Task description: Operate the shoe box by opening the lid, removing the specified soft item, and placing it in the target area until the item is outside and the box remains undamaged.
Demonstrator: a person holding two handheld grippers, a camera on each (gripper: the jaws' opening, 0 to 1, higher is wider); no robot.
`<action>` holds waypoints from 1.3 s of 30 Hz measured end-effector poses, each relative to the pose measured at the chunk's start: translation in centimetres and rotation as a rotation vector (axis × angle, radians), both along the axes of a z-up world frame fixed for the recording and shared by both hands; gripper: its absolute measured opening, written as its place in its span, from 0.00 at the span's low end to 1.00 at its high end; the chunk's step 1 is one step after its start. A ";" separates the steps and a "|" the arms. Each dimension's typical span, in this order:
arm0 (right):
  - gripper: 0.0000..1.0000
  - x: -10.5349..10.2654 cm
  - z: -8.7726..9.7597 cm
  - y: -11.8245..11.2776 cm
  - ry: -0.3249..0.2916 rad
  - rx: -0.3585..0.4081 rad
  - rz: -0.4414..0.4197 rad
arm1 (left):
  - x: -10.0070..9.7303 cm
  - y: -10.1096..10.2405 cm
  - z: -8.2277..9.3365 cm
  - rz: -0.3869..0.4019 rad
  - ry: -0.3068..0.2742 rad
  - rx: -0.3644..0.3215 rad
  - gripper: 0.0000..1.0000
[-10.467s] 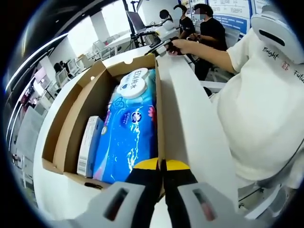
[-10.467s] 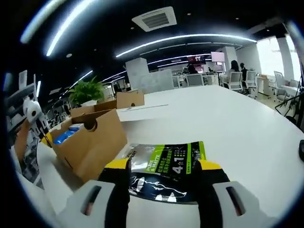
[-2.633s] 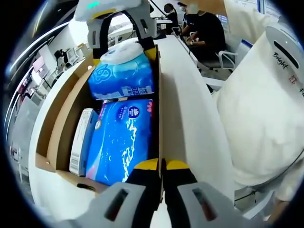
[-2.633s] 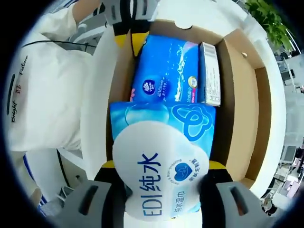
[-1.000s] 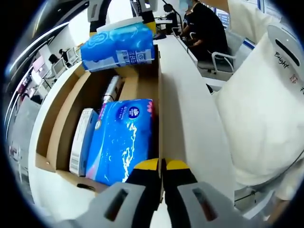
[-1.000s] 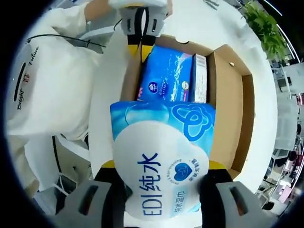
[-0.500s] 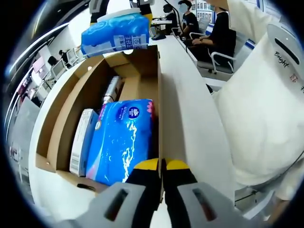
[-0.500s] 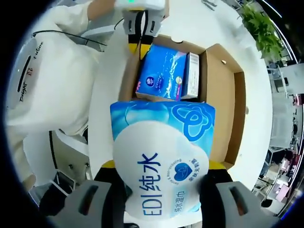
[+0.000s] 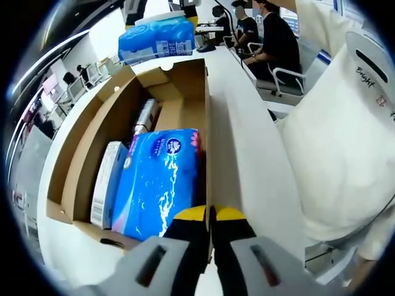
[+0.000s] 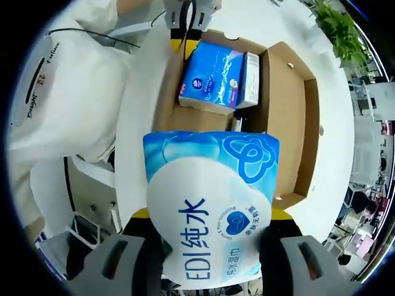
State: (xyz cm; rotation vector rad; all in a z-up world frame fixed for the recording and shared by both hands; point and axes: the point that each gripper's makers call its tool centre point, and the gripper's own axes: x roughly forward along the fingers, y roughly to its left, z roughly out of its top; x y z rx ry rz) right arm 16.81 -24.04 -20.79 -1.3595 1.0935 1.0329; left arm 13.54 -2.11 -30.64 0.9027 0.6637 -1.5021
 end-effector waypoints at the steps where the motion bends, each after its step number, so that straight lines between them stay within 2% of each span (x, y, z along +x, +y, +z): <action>1: 0.61 -0.1 0.0 -0.3 0.010 0.000 -0.011 | 0.0 0.0 0.0 0.000 -0.001 -0.001 0.01; 4: 0.61 -0.4 0.1 -1.1 0.013 -0.010 0.005 | 0.0 0.0 0.0 -0.002 -0.005 -0.004 0.01; 6: 0.61 -0.1 0.2 -1.6 -0.001 -0.016 0.080 | 0.0 0.0 0.0 -0.001 -0.003 -0.004 0.01; 8: 0.61 -0.1 0.2 -2.2 0.002 -0.013 0.081 | 0.0 0.0 0.0 0.000 -0.001 0.001 0.01; 10: 0.61 0.1 0.2 -2.9 0.011 0.004 0.003 | 0.0 0.0 0.0 0.001 -0.002 -0.001 0.01; 11: 0.61 0.4 0.1 -3.1 0.004 0.003 0.033 | 0.0 0.0 0.0 0.000 -0.004 -0.002 0.01; 19: 0.61 0.6 -0.2 -5.5 -0.001 0.017 -0.051 | 0.1 0.0 0.0 0.001 0.000 0.000 0.01; 21: 0.61 0.4 -0.3 -6.0 0.003 0.030 -0.094 | 0.1 0.0 0.0 0.002 0.000 -0.001 0.01; 23: 0.61 0.4 -0.3 -6.3 -0.006 0.027 -0.060 | 0.2 0.0 0.0 0.001 -0.002 -0.001 0.01; 26: 0.61 0.3 -0.5 -7.0 -0.008 0.016 -0.096 | 0.2 0.0 0.0 0.004 -0.001 0.000 0.01; 34: 0.61 0.5 -1.1 -8.7 -0.018 -0.022 -0.081 | 0.2 0.0 0.1 0.005 -0.001 0.000 0.01; 39: 0.61 0.3 -2.3 -9.1 -0.004 -0.029 -0.081 | 0.2 0.1 0.1 0.002 -0.010 -0.009 0.01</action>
